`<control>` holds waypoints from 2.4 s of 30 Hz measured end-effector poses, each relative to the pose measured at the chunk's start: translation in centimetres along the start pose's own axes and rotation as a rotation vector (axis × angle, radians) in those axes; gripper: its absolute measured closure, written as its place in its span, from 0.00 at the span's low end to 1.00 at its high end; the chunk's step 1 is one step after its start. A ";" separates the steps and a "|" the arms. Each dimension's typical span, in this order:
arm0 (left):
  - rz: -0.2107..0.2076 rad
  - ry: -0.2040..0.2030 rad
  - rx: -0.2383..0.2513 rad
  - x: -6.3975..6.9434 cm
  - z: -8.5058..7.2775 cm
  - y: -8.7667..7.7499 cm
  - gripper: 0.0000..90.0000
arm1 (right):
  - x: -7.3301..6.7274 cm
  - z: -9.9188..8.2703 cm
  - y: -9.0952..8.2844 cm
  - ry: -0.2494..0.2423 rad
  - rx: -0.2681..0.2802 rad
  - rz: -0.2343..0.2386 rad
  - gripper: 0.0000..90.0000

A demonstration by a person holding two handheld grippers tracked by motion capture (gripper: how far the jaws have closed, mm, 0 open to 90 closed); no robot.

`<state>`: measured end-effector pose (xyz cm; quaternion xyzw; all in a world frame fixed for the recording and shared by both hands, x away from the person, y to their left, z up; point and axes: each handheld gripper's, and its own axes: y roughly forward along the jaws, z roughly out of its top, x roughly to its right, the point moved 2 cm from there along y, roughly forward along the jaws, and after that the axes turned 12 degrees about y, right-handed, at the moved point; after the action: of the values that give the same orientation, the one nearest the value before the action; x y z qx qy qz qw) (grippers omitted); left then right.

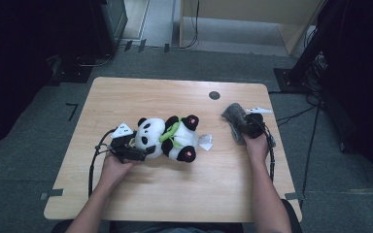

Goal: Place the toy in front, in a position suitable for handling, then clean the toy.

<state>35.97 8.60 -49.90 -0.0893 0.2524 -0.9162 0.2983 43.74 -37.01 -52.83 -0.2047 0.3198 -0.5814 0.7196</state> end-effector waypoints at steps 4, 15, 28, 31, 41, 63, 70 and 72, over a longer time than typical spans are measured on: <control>-0.002 0.001 -0.001 -0.1 -0.1 0.0 0.00 | 0.0 0.0 0.0 0.005 -0.002 0.004 0.73; 0.059 -0.025 -0.011 0.8 -0.1 -0.7 0.33 | -0.5 0.9 -1.8 0.099 -0.021 0.090 0.83; 0.092 -0.098 -0.015 1.7 0.0 -0.9 0.36 | -3.8 1.8 -3.9 0.051 -0.036 0.173 0.83; 0.090 -0.095 -0.015 1.7 -0.1 -0.9 0.33 | -5.0 2.0 -4.4 0.015 -0.049 0.184 0.83; 0.075 -0.069 -0.004 1.8 -0.1 -0.8 0.15 | -8.3 3.2 -6.5 -0.030 -0.032 0.246 0.83; 0.090 -0.101 -0.026 1.8 0.3 -0.9 0.36 | -17.8 7.2 -8.4 -0.186 -0.060 0.338 0.83; 0.090 -0.118 -0.021 1.9 0.4 -1.0 0.41 | -21.7 7.5 -7.2 -0.250 -0.105 0.361 0.83; 0.093 -0.119 -0.019 1.9 0.4 -1.0 0.41 | -22.6 7.6 -6.9 -0.266 -0.110 0.367 0.82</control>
<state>34.06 8.02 -48.99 -0.1345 0.2468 -0.8919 0.3543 41.49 -17.42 -37.83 -0.2568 0.2852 -0.3903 0.8369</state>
